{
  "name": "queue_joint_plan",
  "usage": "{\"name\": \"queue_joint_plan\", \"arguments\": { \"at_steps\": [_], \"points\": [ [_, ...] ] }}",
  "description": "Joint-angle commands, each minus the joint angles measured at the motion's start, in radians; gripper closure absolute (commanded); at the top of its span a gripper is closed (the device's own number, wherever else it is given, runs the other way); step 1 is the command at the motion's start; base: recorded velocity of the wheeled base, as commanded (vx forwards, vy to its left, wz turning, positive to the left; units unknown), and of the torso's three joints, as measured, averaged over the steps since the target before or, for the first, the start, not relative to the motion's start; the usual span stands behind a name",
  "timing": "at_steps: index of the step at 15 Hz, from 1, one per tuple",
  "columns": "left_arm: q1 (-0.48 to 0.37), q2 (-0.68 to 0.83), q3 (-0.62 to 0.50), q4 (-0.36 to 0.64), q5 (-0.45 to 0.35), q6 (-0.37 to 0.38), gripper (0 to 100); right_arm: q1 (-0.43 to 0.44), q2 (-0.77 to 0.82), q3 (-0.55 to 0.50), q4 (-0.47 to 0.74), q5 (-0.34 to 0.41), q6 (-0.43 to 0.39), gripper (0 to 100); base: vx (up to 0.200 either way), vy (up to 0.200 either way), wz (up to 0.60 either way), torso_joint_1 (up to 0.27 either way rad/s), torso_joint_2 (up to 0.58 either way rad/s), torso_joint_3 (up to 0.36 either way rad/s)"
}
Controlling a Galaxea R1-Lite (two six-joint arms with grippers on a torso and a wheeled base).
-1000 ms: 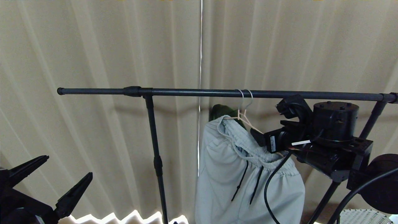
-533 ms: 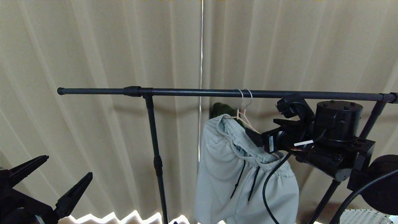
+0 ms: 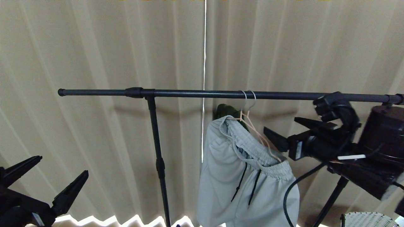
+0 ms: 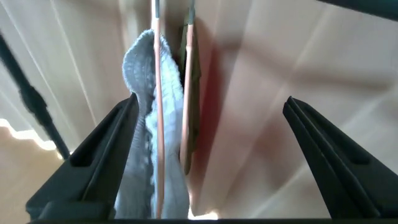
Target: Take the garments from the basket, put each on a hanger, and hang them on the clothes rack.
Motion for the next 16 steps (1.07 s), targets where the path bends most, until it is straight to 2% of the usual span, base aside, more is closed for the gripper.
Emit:
{"name": "queue_joint_plan", "arguments": {
  "at_steps": [1,2,4,7,9,10,12,14,15,16],
  "points": [
    [0.117,-0.023,0.009,-0.002,0.018,-0.009,0,-0.117,-0.330,0.191,0.042,-0.002,-0.068,0,0.000,0.000,0.00,0.000,0.00,0.000],
    [0.163,-0.043,0.011,0.002,0.030,-0.014,0,-0.172,-0.396,0.237,0.068,0.001,-0.096,0,0.000,0.000,0.00,0.000,0.00,0.000],
    [0.309,-0.111,0.024,0.058,0.039,-0.029,0,-0.320,-0.563,0.320,0.213,0.004,-0.097,0,0.000,0.000,0.00,0.000,0.00,0.000],
    [0.459,-0.241,-0.006,0.291,0.038,-0.124,0,-0.505,-0.763,0.338,0.573,0.006,-0.096,0,0.000,0.000,0.00,0.000,0.00,0.000],
    [0.478,-0.359,-0.011,0.454,0.028,-0.201,0,-0.537,-0.882,0.340,0.756,0.006,-0.060,0,0.000,0.000,0.00,0.000,0.00,0.000],
    [0.476,-0.416,-0.008,0.500,0.024,-0.217,0,-0.537,-0.925,0.341,0.803,0.006,-0.048,0,0.000,0.000,0.00,0.000,0.00,0.000],
    [0.467,-0.636,0.006,0.681,-0.051,-0.221,0,-0.534,-1.071,0.354,0.910,0.024,-0.024,0,0.000,0.000,0.00,0.000,0.00,0.000],
    [0.452,-0.850,-0.003,0.890,-0.167,-0.217,0,-0.528,-1.220,0.374,0.956,0.130,-0.007,0,0.000,0.000,0.00,0.000,0.00,0.000],
    [0.443,-0.935,0.006,0.966,-0.211,-0.206,0,-0.528,-1.281,0.374,0.989,0.156,-0.007,0,0.000,0.000,0.00,0.000,0.00,0.000],
    [0.450,-0.945,0.004,0.977,-0.245,-0.198,0,-0.524,-1.341,0.372,1.032,0.164,-0.007,0,0.000,0.000,0.00,0.000,0.00,0.000]
  ]
}}
